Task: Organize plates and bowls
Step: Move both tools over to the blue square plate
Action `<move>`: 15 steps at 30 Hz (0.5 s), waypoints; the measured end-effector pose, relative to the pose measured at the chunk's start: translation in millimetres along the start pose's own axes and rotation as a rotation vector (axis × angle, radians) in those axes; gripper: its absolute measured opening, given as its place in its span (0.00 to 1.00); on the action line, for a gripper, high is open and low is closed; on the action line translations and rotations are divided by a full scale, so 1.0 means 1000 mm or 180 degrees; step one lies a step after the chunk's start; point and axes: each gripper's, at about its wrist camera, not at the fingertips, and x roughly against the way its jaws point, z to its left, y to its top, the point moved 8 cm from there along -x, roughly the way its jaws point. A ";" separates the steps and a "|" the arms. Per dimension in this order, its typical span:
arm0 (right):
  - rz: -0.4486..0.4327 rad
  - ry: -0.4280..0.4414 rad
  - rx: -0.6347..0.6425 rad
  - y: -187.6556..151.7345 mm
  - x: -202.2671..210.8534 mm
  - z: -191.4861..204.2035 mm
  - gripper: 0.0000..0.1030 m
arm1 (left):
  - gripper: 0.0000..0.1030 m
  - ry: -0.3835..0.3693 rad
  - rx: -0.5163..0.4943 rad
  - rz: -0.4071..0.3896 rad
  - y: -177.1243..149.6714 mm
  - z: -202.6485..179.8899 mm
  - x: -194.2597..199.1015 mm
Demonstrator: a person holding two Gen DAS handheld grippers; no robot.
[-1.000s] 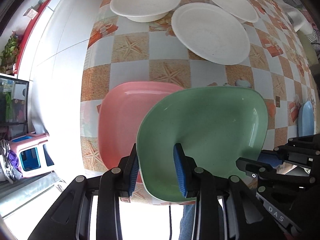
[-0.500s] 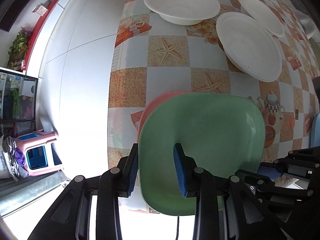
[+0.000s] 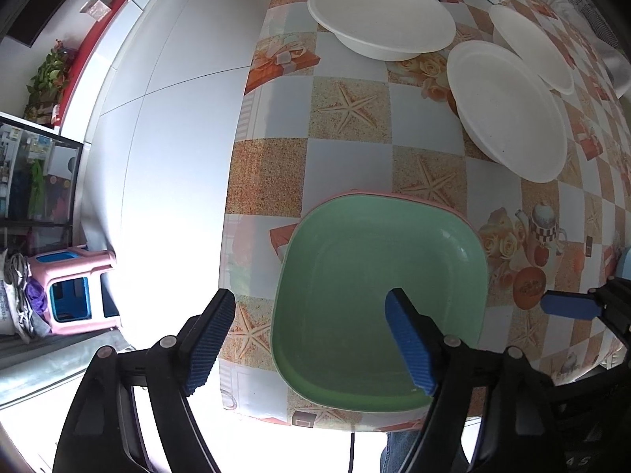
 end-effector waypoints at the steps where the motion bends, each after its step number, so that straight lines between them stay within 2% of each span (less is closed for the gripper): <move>1: 0.0010 0.0002 -0.0028 0.000 0.000 -0.004 0.81 | 0.79 0.0001 0.0000 0.0004 -0.004 0.000 -0.002; 8: -0.0030 -0.0096 -0.0306 -0.005 0.008 -0.044 0.81 | 0.79 -0.0118 -0.0090 -0.0028 -0.009 -0.025 -0.002; 15: -0.0086 -0.0176 -0.0615 -0.017 0.018 -0.084 0.81 | 0.79 -0.0268 -0.0502 -0.0039 -0.007 -0.087 0.006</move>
